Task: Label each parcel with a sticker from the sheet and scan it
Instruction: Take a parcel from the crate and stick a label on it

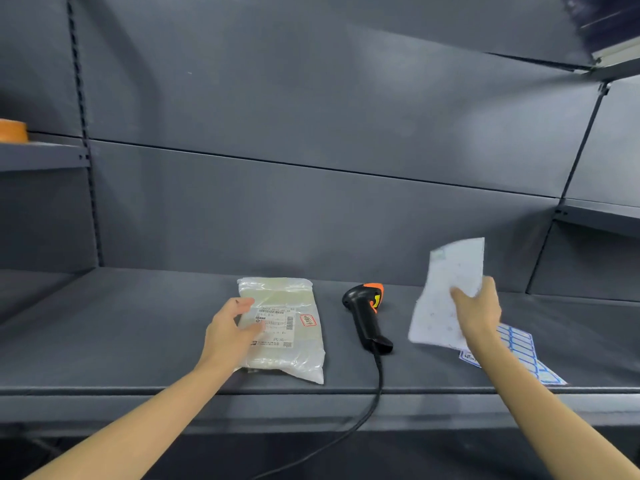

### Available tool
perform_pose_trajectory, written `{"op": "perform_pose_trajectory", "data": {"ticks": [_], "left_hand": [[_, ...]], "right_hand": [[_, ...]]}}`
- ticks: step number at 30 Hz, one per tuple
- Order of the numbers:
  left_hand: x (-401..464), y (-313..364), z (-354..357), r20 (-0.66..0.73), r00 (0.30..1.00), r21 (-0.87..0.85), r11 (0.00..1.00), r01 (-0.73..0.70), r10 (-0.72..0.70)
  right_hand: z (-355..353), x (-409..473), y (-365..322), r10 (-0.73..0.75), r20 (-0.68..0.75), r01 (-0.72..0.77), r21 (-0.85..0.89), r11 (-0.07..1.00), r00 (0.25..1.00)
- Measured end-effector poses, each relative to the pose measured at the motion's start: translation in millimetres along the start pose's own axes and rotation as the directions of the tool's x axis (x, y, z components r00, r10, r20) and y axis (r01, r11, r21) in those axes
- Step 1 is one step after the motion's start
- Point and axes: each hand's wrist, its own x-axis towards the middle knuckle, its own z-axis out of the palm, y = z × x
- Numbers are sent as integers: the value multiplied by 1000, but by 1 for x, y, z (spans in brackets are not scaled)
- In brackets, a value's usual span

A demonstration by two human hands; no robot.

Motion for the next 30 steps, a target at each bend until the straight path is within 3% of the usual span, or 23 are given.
{"op": "perform_pose_trajectory", "data": {"ticks": [2, 4, 6, 11, 16, 19, 22, 25, 30], "left_hand": [[-2, 5, 2, 13, 999, -11, 999, -32, 32], [-3, 12, 4, 17, 998, -57, 997, -56, 57], [-6, 22, 6, 80, 996, -165, 986, -29, 43], [-15, 38, 11, 313, 946, -532, 810, 249, -85], [-16, 37, 7, 308, 927, -627, 687, 367, -214], [-19, 34, 2, 272, 944, -579, 753, 314, -184], [-19, 33, -4, 263, 945, -498, 812, 306, -195], [-18, 37, -9, 298, 936, -458, 832, 312, -187], [-19, 41, -11, 384, 911, -426, 846, 320, -152]], "right_hand": [[7, -22, -26, -77, 90, 62, 168, 984, 993], [14, -46, -47, -99, 256, -5, 378, 926, 962], [25, -73, -61, -116, 423, -107, 469, 877, 899], [61, -131, -58, -145, 672, -180, 390, 903, 727], [83, -155, -49, -99, 693, -169, 308, 936, 714], [91, -163, -48, -110, 636, -3, 173, 985, 764], [94, -162, -54, -340, 512, 363, 58, 930, 789], [98, -153, -67, -545, 545, 630, 38, 776, 638], [115, -147, -84, -525, 702, 704, 47, 709, 482]]}}
